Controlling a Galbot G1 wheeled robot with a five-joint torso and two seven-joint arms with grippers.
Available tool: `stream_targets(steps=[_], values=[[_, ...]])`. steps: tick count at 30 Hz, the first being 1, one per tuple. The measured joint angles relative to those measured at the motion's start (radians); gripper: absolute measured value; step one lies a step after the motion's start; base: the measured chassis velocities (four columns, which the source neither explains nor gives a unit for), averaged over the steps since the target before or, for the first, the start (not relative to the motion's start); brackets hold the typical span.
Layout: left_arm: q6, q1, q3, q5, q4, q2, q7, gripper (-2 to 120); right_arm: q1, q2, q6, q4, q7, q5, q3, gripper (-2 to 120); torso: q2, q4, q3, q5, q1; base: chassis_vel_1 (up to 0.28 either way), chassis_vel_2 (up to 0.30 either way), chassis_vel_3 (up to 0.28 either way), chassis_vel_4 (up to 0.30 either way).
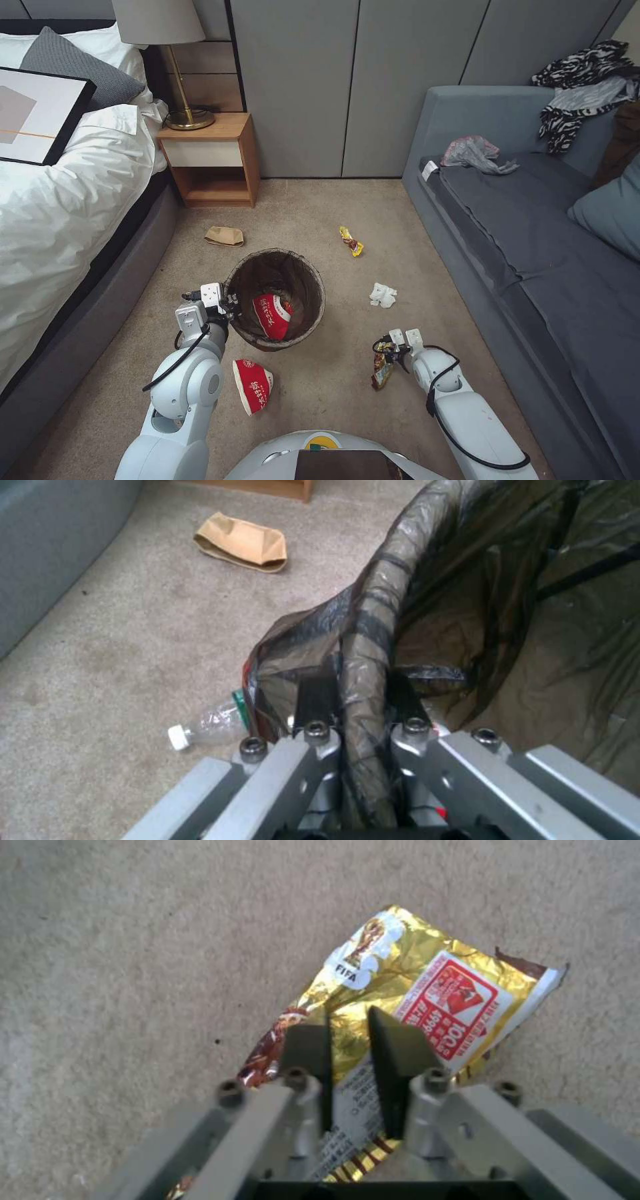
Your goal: Pick up the trash bin, then pick up the garbage from the floor and place it into the trash bin.
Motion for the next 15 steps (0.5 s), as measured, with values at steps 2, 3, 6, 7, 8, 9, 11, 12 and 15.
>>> stream_targets(steps=[2,3,6,7,8,9,11,12,15], values=[[0.0,0.0,0.0,0.0,-0.001,0.0,0.0,3,-0.002,-0.001,0.0,0.006,0.001,0.001,0.001,21,0.0,0.0001,0.0,0.0,0.0,0.0,0.0,0.0,0.0],[0.0,0.001,0.0,0.0,-0.002,0.0,0.0,3,-0.004,-0.001,0.0,0.013,0.002,0.002,0.002,28,0.0,0.0001,0.0,0.0,0.0,0.0,0.0,0.0,0.0],[0.0,0.002,0.0,0.0,-0.004,0.0,0.0,3,-0.007,-0.003,-0.001,0.024,0.002,0.003,0.005,37,0.0,0.0001,0.0,0.0,0.0,0.0,0.0,0.0,0.0],[0.0,0.002,0.0,0.0,-0.004,0.001,0.0,3,-0.009,-0.004,-0.002,0.03,0.002,0.004,0.005,41,0.0,0.0001,0.0,0.0,0.0,0.0,0.0,0.0,0.0],[0.0,0.003,0.0,-0.001,-0.005,0.002,0.001,3,-0.01,-0.005,-0.003,0.033,0.002,0.005,0.006,44,0.0,0.0001,0.0,0.0,0.0,0.0,0.0,0.0,0.0],[0.0,0.003,0.0,-0.001,-0.005,0.002,0.001,3,-0.01,-0.005,-0.003,0.033,0.002,0.005,0.006,44,0.0,0.0001,0.0,0.0,0.0,0.0,0.0,0.0,0.0],[0.0,0.003,0.0,-0.001,-0.005,0.002,0.001,3,-0.011,-0.005,-0.004,0.037,0.002,0.005,0.006,53,0.0,0.0001,0.0,0.0,0.0,0.0,0.0,0.0,0.0],[0.0,0.003,0.0,-0.001,-0.005,0.003,0.001,3,-0.012,-0.005,-0.004,0.038,0.002,0.005,0.006,54,0.0,0.0001,0.0,0.0,0.0,0.0,0.0,0.0,0.0],[0.0,0.003,0.0,-0.001,-0.006,0.003,0.001,3,-0.012,-0.005,-0.006,0.041,0.002,0.006,0.007,70,0.0,0.0001,0.0,0.0,0.0,0.0,0.0,0.0,0.0]])
